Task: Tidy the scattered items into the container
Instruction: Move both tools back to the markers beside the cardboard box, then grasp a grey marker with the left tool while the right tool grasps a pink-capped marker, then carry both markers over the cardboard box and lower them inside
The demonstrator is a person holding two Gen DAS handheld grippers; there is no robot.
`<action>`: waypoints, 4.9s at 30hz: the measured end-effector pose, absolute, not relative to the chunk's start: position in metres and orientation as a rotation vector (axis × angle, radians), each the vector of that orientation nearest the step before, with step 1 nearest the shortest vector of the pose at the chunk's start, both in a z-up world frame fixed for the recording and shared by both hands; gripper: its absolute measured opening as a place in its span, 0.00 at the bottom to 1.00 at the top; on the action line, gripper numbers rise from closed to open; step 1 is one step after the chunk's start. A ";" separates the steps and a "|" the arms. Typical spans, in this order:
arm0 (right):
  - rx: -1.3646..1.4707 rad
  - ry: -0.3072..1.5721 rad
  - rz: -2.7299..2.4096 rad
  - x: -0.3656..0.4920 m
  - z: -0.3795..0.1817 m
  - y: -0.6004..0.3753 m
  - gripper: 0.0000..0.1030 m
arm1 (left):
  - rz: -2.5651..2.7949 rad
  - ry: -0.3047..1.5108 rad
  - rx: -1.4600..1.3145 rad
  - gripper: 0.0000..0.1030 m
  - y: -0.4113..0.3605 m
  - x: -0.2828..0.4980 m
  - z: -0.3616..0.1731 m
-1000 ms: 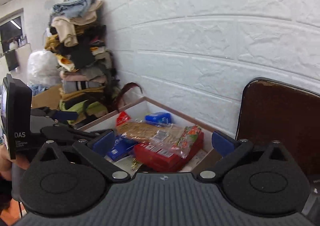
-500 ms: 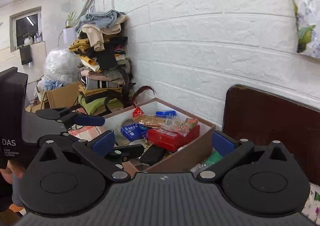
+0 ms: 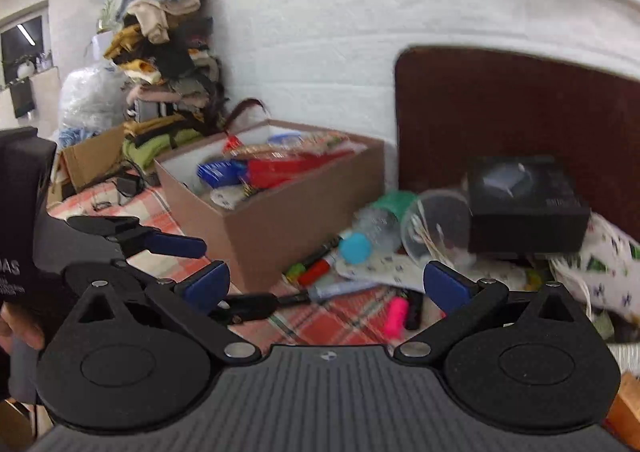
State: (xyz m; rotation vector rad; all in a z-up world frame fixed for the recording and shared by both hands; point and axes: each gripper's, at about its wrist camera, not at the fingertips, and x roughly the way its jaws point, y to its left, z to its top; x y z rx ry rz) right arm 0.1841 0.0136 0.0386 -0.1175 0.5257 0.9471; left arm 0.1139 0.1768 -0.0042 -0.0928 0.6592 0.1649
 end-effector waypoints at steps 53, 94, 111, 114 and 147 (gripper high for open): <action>-0.205 0.699 0.795 0.135 -0.064 -0.014 0.19 | 0.077 0.790 -0.077 0.23 0.165 0.086 -0.071; -0.115 0.773 0.921 0.152 -0.036 0.035 0.17 | 0.121 0.754 -0.202 0.10 0.176 0.085 -0.050; -0.188 0.548 1.089 0.159 0.076 0.130 0.17 | 0.288 0.514 -0.218 0.10 0.271 0.074 0.066; -0.204 0.509 1.091 0.171 0.090 0.156 0.17 | 0.327 0.486 -0.216 0.10 0.295 0.085 0.080; -0.176 0.585 1.052 0.261 0.039 0.254 0.58 | 0.523 0.480 -0.391 0.76 0.397 0.141 0.019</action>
